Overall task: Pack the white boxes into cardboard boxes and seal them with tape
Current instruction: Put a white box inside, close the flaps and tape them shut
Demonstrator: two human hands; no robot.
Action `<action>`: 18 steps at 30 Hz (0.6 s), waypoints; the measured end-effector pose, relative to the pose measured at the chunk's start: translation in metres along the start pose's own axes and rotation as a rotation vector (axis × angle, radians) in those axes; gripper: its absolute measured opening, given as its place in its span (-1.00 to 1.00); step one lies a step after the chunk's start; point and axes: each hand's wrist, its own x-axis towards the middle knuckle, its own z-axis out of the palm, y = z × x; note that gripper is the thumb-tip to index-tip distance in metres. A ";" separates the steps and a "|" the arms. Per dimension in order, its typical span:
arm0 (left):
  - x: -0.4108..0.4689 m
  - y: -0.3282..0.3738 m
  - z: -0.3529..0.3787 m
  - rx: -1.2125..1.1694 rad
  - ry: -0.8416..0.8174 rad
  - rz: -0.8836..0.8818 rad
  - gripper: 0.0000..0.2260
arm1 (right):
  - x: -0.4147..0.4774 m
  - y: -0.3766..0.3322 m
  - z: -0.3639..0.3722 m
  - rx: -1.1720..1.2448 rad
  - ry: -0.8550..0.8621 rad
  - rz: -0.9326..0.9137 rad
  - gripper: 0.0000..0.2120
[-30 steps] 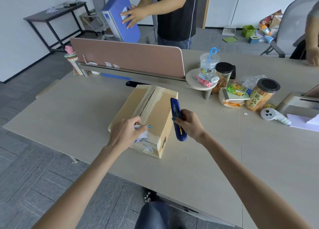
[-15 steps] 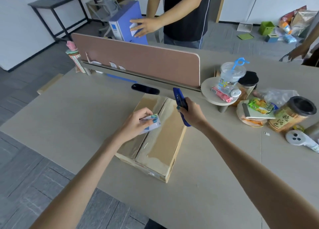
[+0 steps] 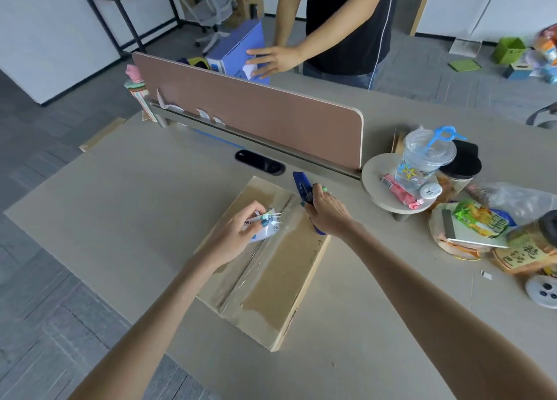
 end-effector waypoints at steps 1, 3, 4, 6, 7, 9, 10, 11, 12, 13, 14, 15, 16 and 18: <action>-0.001 0.002 0.001 0.018 0.013 -0.001 -0.79 | 0.000 0.002 0.000 0.004 -0.004 -0.006 -0.83; -0.003 0.007 0.004 0.062 0.026 -0.009 -0.78 | -0.003 0.005 -0.001 0.005 -0.012 -0.020 -0.86; -0.005 0.008 0.005 0.083 0.030 -0.010 -0.80 | -0.005 0.007 -0.001 0.002 -0.015 -0.032 -0.85; -0.010 0.011 0.007 0.118 0.039 -0.015 -0.81 | -0.011 0.010 0.000 -0.006 -0.013 -0.035 -0.84; -0.012 0.013 0.007 0.129 0.048 -0.018 -0.79 | -0.014 0.011 0.001 -0.010 -0.014 -0.027 -0.82; -0.018 0.017 0.008 0.140 0.055 -0.026 -0.74 | -0.025 0.012 0.005 -0.008 -0.017 -0.018 -0.80; -0.021 0.019 0.009 0.153 0.059 -0.033 -0.72 | -0.030 0.012 0.008 -0.008 -0.012 -0.019 -0.79; -0.025 0.020 0.009 0.168 0.064 -0.043 -0.72 | -0.037 0.012 0.010 -0.010 -0.006 -0.020 -0.79; -0.028 0.019 0.010 0.181 0.068 -0.048 -0.73 | -0.043 0.010 0.012 -0.010 0.002 -0.021 -0.78; -0.033 0.020 0.010 0.192 0.068 -0.052 -0.76 | -0.050 0.008 0.013 -0.009 0.010 -0.024 -0.78; -0.037 0.019 0.011 0.202 0.068 -0.057 -0.78 | -0.057 0.007 0.015 -0.007 0.012 -0.029 -0.79; -0.042 0.019 0.012 0.208 0.066 -0.064 -0.81 | -0.064 0.005 0.018 -0.005 0.006 -0.033 -0.81; -0.047 0.017 0.014 0.211 0.067 -0.074 -0.84 | -0.071 0.005 0.021 -0.003 -0.002 -0.036 -0.82; -0.056 0.015 0.017 0.230 0.092 -0.078 -0.91 | -0.080 0.004 0.025 0.017 -0.003 -0.020 -0.83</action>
